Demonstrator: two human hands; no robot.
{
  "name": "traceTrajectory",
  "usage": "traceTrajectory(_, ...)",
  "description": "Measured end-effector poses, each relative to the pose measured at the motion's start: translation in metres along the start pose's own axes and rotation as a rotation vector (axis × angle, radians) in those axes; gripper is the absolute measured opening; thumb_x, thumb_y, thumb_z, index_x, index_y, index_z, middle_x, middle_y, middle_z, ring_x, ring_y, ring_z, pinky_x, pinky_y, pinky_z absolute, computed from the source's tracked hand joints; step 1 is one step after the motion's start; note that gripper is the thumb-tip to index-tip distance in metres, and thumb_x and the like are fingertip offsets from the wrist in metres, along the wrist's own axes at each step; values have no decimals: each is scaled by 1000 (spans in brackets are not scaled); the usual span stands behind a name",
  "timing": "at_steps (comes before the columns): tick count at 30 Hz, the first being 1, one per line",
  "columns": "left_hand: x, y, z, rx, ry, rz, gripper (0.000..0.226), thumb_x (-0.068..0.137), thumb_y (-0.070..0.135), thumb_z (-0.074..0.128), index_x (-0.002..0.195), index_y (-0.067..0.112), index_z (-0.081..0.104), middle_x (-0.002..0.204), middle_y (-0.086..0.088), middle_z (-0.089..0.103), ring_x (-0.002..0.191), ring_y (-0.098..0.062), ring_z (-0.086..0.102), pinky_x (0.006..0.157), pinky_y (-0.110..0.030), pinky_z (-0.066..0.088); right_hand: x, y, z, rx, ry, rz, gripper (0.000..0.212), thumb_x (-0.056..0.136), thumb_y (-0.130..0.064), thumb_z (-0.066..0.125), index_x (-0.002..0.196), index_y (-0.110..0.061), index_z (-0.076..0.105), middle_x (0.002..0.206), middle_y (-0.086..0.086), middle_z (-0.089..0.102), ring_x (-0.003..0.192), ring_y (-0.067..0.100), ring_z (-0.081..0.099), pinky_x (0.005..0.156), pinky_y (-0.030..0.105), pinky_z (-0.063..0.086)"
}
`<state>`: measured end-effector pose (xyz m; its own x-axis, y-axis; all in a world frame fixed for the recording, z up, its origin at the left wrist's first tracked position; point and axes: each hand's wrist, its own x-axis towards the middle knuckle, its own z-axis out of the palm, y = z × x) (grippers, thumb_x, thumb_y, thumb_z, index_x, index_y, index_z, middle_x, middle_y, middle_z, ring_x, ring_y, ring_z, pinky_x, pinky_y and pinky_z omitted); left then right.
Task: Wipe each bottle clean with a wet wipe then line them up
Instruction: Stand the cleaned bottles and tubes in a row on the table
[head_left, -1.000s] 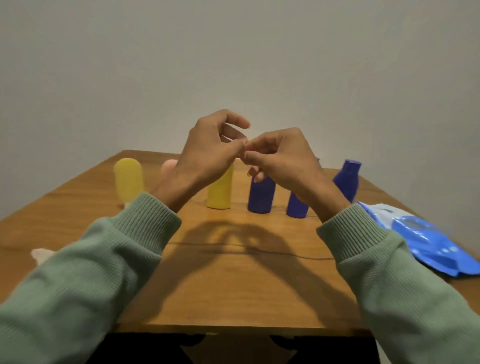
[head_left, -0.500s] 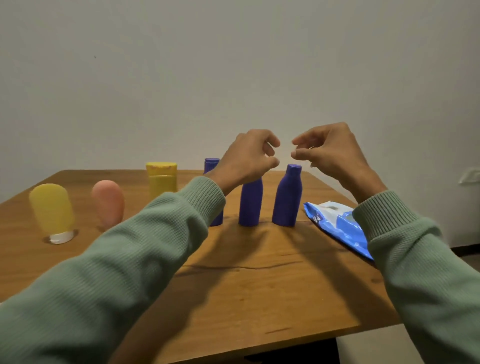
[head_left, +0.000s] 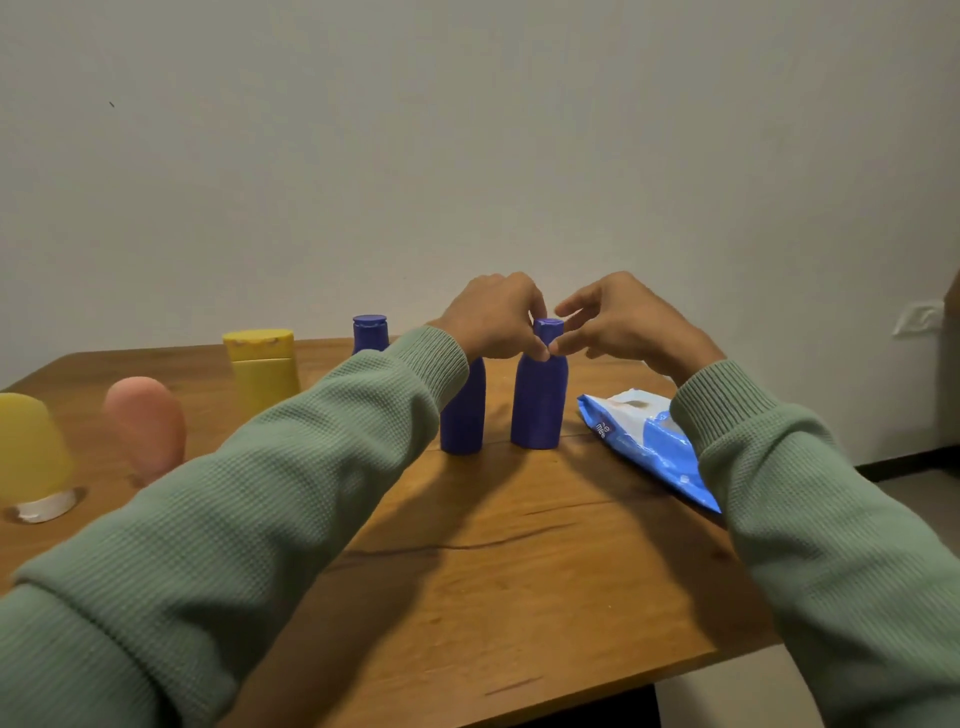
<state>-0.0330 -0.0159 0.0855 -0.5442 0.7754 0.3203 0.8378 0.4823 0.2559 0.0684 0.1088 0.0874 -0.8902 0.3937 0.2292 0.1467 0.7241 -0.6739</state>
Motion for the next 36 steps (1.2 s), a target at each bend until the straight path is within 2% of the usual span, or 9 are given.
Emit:
traceTrajectory(3, 5, 1, 1, 4, 1, -1, 41, 73, 28, 82, 109, 14, 70, 95, -1, 71, 90, -18, 65, 85, -36, 54, 3, -2, -1, -5, -65, -14, 32, 73, -10, 78, 103, -6, 69, 87, 11, 71, 80, 20, 69, 76, 38, 58)
traceTrajectory(5, 12, 0, 0, 2, 13, -17, 41, 71, 28, 84, 107, 14, 70, 95, -2, 71, 88, -19, 65, 85, -38, 55, 9, -4, -1, -1, -77, -28, 28, 74, -8, 77, 101, -5, 69, 86, 12, 71, 79, 21, 70, 76, 38, 59)
traceTrajectory(11, 46, -12, -17, 10, 91, -76, 41, 71, 24, 84, 106, 14, 67, 97, -3, 68, 91, -22, 64, 86, -40, 54, 46, -13, -4, 44, 17, -80, 32, 76, -5, 74, 107, -5, 67, 92, 10, 70, 84, 20, 67, 76, 35, 58)
traceTrajectory(15, 79, -26, -23, 30, 110, -144, 42, 69, 21, 84, 106, 11, 65, 99, -6, 68, 91, -24, 65, 87, -41, 55, 83, -15, 6, 46, 86, -121, 34, 78, -7, 73, 111, -7, 66, 100, 8, 69, 94, 22, 64, 83, 38, 55)
traceTrajectory(20, 112, -42, -24, 92, 50, -194, 45, 70, 20, 83, 108, 10, 61, 102, -7, 65, 94, -26, 64, 88, -42, 54, 124, -9, 16, 57, 94, -100, 35, 78, -7, 73, 112, -8, 65, 101, 9, 69, 95, 23, 64, 85, 40, 55)
traceTrajectory(26, 139, -55, -20, 85, -40, -265, 38, 75, 14, 80, 108, 8, 62, 96, -6, 63, 95, -25, 64, 89, -39, 54, 152, -5, 27, 45, 54, -82, 35, 83, -6, 69, 117, -4, 63, 109, 11, 68, 100, 24, 63, 88, 42, 53)
traceTrajectory(30, 151, -64, -15, 67, -82, -307, 25, 79, 11, 76, 95, 12, 56, 90, -4, 62, 85, -19, 62, 77, -30, 50, 164, -3, 34, 33, 24, -65, 35, 84, -5, 67, 118, -4, 62, 110, 11, 67, 100, 24, 62, 89, 41, 53)
traceTrajectory(36, 157, -75, -2, 46, -132, -351, 26, 80, 10, 75, 102, 9, 61, 91, -6, 64, 84, -20, 62, 77, -30, 52, 174, 5, 49, 28, -7, -26, 34, 85, -4, 66, 119, -3, 62, 112, 12, 66, 101, 25, 61, 88, 42, 53)
